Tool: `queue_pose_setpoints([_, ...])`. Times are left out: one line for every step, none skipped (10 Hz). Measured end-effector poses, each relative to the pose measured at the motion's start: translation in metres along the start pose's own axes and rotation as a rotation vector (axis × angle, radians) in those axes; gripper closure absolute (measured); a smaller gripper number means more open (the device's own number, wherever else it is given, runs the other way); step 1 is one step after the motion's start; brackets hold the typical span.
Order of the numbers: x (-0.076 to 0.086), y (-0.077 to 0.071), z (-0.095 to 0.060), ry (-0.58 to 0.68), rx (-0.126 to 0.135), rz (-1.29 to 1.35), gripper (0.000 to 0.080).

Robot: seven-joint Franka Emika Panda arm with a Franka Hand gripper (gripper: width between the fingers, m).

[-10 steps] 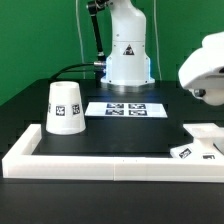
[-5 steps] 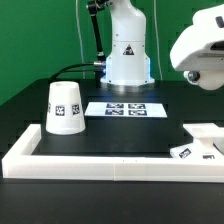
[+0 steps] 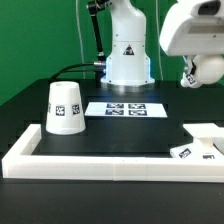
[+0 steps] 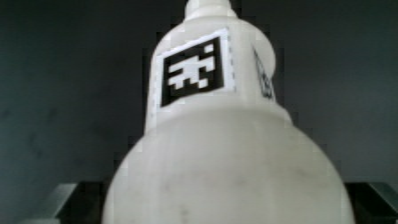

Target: Assemble lamp

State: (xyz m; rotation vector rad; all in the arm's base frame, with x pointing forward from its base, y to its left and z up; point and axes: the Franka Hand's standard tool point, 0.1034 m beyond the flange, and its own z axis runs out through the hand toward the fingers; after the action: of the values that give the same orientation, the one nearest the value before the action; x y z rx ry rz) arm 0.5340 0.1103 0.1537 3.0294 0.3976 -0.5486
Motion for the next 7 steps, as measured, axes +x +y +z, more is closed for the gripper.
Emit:
queue_pose_setpoints([0.003,0.004,-0.011,0.053,-0.002,0.006,0.022])
queue_pose_setpoints([0.011,0.003,-0.01,0.154,-0.006,0.005,0.022])
queue_pose_setpoints([0.009,0.003,-0.008,0.213,-0.009,0.005,0.022])
queue_pose_setpoints([0.009,0.003,-0.008,0.253,-0.011,0.006,0.022])
queue_pose_setpoints([0.016,0.004,-0.011,0.349,-0.015,0.006,0.022])
queue_pose_setpoints([0.016,0.006,-0.009,0.412,-0.02,-0.004,0.022])
queue_pose_setpoints([0.02,0.014,-0.012,0.459,-0.028,-0.023,0.022])
